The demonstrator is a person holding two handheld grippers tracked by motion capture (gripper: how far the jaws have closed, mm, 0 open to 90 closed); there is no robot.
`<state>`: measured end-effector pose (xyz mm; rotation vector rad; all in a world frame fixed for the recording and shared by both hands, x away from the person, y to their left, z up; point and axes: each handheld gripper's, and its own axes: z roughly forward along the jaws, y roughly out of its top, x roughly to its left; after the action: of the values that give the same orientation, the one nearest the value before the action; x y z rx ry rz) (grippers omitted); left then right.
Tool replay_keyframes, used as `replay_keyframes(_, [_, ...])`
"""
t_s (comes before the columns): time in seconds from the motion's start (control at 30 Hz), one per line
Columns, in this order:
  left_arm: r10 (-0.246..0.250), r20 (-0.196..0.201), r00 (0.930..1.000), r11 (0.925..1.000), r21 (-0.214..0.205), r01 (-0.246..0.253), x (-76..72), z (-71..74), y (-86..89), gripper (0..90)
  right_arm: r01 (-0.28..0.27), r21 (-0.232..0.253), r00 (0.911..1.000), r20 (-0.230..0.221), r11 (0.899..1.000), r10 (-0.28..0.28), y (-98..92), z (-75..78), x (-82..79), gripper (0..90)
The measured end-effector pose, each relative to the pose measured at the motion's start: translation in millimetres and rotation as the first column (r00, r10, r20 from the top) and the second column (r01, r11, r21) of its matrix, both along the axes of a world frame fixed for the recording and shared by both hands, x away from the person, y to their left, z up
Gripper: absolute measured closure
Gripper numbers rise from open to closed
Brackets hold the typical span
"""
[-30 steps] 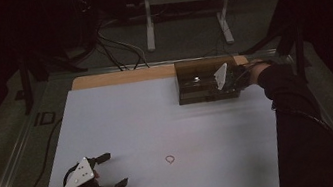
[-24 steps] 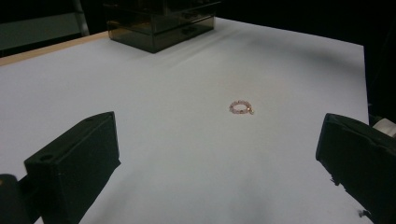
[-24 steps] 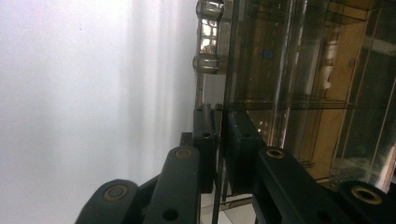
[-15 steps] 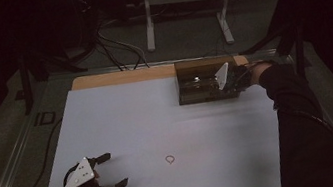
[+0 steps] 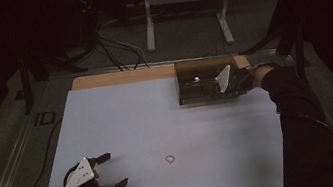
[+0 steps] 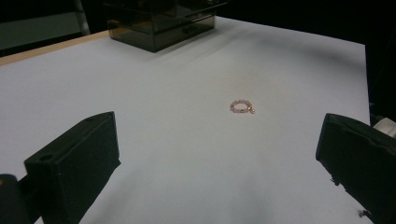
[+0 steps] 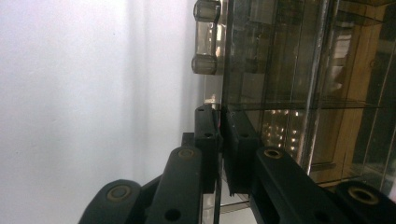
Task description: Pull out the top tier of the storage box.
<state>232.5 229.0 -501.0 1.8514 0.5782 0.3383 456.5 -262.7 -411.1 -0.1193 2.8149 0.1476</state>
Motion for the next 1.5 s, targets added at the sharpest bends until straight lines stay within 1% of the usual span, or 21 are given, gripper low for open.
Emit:
replay_keyframes(0.37, [0.001,0.001,1.0,1.0,0.001,-0.001,0.0,0.1,0.2,1.0,0.003,-0.003,1.0,-0.002,1.0,-0.003,-0.2,0.1,-7.4,86.0])
replay_keyframes(0.73, [0.001,0.0,1.0,1.0,0.004,-0.001,0.0,0.0,-0.3,1.0,0.012,0.026,0.9999,0.001,1.0,-0.012,-3.3,-0.8,-16.5,86.2])
replay_keyframes(0.83, [0.0,0.002,1.0,1.0,0.005,0.0,-0.1,0.1,-0.7,1.0,0.021,0.042,0.9998,-0.008,0.999,-0.021,-3.9,-0.8,-18.4,86.3])
replay_keyframes(0.97, [0.001,0.003,1.0,1.0,0.004,-0.001,-0.2,0.4,-0.4,1.0,0.019,0.05,0.9998,-0.009,0.999,-0.019,-4.0,-1.1,-20.8,86.3])
replay_keyframes(1.1, [0.002,0.003,1.0,1.0,0.002,-0.002,-0.4,0.4,-0.2,1.0,0.013,0.044,0.9999,-0.007,0.999,-0.013,-4.3,-1.2,-23.4,86.4])
replay_keyframes(1.23, [0.003,0.004,1.0,1.0,0.003,-0.003,-0.4,0.6,0.0,1.0,0.004,0.047,1.0,-0.005,0.999,-0.004,-5.6,-1.9,-26.4,86.5])
replay_keyframes(1.5, [0.002,0.002,1.0,1.0,0.003,-0.002,-0.2,0.3,-0.3,1.0,0.003,0.058,1.0,-0.003,0.998,-0.003,-7.5,-2.6,-30.3,86.5])
